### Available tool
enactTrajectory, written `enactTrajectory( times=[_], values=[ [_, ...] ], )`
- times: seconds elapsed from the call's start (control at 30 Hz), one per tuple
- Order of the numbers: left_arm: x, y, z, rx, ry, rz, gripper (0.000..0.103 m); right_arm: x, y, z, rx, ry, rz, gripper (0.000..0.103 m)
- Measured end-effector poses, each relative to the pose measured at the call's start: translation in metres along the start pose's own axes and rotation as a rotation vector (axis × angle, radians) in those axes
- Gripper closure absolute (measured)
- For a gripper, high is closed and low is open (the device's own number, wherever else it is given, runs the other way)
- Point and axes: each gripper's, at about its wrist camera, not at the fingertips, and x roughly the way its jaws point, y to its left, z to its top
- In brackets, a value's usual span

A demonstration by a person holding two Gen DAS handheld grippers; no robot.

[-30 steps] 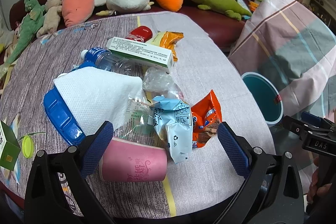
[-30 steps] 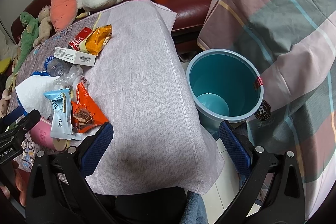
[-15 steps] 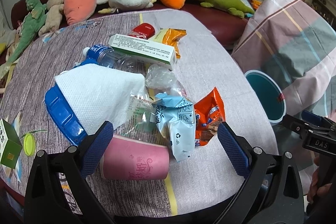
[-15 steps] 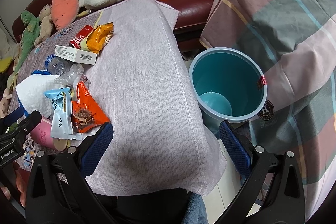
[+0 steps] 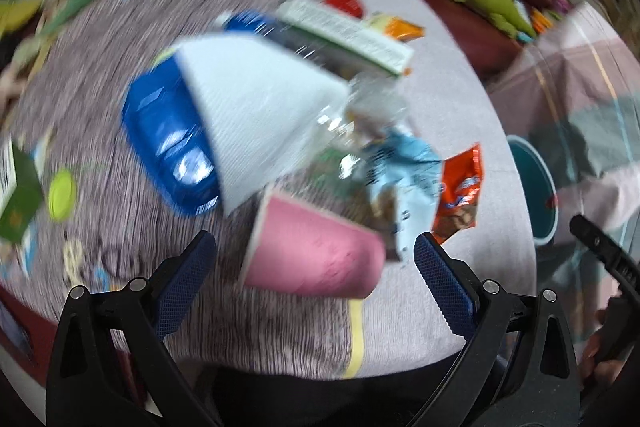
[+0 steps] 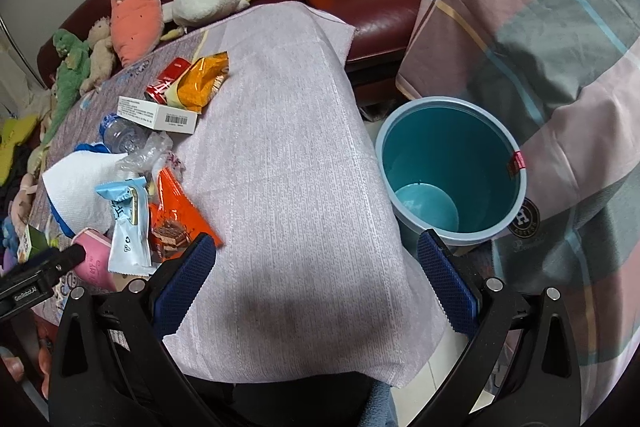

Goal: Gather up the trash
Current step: 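Lower the left tool onto the pink paper cup and close on it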

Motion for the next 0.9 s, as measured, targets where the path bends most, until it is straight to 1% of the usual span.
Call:
enactTrajectory(
  times=[0.03, 0.13, 0.2, 0.27, 0.43, 0.53, 0.6, 0.67, 0.77, 0.9],
  values=[
    [-0.001, 0.005, -0.002, -0.030, 0.009, -0.008, 0.004, 0.001, -0.001, 0.000, 0.002, -0.001, 0.006, 0.006],
    [-0.002, 0.023, -0.005, -0.164, 0.046, -0.048, 0.004, 0.004, -0.005, 0.002, 0.013, -0.004, 0.031, 0.006],
    [-0.002, 0.031, -0.006, -0.244, 0.057, -0.074, 0.004, 0.006, -0.009, 0.003, 0.022, -0.004, 0.048, 0.006],
    [0.000, 0.033, -0.003, -0.301, 0.062, -0.090, 0.004, 0.008, -0.012, 0.004, 0.029, -0.007, 0.058, 0.006],
    [0.003, 0.023, -0.005, -0.363, 0.073, -0.105, 0.004, 0.015, -0.019, 0.007, 0.031, 0.000, 0.066, 0.006],
    [0.005, 0.022, -0.006, -0.403, 0.071, -0.100, 0.004, 0.021, -0.020, 0.012, 0.021, 0.009, 0.067, 0.006],
    [0.010, 0.023, -0.008, -0.434, 0.085, -0.105, 0.004, 0.026, -0.020, 0.015, 0.011, 0.015, 0.074, 0.006],
    [0.017, 0.021, -0.009, -0.437, 0.107, -0.098, 0.004, 0.029, -0.018, 0.017, 0.005, 0.024, 0.079, 0.006],
    [0.030, 0.022, -0.007, -0.458, 0.137, -0.109, 0.004, 0.034, -0.012, 0.019, -0.016, 0.032, 0.084, 0.006],
    [0.043, 0.025, -0.006, -0.456, 0.153, -0.097, 0.006, 0.041, -0.003, 0.020, -0.048, 0.050, 0.088, 0.006]
  ],
)
